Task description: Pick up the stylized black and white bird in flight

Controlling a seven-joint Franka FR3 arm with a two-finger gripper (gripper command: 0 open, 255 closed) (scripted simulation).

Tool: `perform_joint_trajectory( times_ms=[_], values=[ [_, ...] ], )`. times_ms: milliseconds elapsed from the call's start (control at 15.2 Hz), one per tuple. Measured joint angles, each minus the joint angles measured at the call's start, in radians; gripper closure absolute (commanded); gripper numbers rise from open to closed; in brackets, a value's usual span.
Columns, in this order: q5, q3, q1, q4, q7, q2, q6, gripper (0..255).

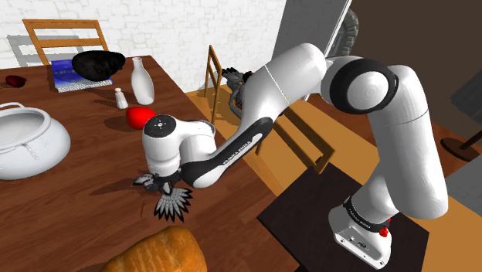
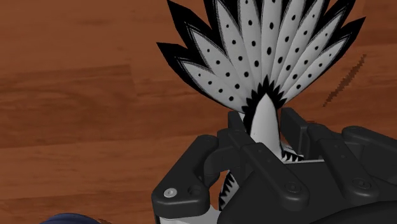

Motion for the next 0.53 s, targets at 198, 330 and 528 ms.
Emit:
perform_joint_trajectory(
  times_ms=[198,330,528],
  values=[
    [0.015,0.014,-0.01,-0.006,-0.012,-0.027,-0.02,255],
    [0.026,0.022,-0.014,-0.005,-0.02,-0.042,-0.036,255],
    [0.043,0.038,-0.025,-0.015,-0.031,-0.075,-0.057,255]
  ],
)
